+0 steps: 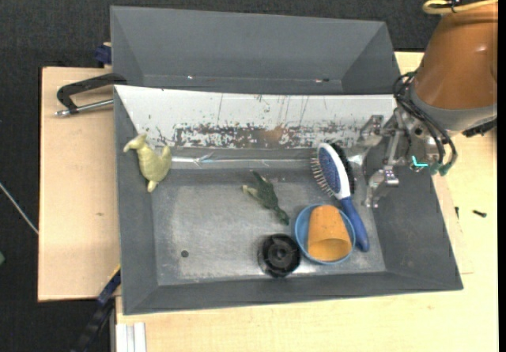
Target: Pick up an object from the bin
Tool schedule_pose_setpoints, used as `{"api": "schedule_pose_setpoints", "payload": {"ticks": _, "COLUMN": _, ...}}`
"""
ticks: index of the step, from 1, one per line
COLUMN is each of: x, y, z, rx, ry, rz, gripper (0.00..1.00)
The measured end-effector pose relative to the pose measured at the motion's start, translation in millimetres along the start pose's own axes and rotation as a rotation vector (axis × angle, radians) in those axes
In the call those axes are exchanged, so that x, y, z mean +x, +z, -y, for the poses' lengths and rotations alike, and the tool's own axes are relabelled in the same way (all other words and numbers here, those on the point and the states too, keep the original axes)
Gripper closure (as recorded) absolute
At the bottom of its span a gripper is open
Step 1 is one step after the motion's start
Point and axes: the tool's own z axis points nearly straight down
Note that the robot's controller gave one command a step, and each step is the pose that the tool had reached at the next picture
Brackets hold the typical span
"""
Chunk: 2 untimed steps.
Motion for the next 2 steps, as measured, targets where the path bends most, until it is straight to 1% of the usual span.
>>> {"api": "schedule_pose_setpoints", "payload": {"ticks": 1, "x": 32.7, "y": 102.7, "z": -50.9, "rx": 0.001, "ry": -0.026, "rz": 0.013, "gripper": 0.0}}
{"api": "schedule_pose_setpoints", "payload": {"ticks": 2, "x": -3.7, "y": 94.8, "z": -37.0, "rx": -0.001, "ry": 0.206, "rz": 0.01, "gripper": 0.0}}
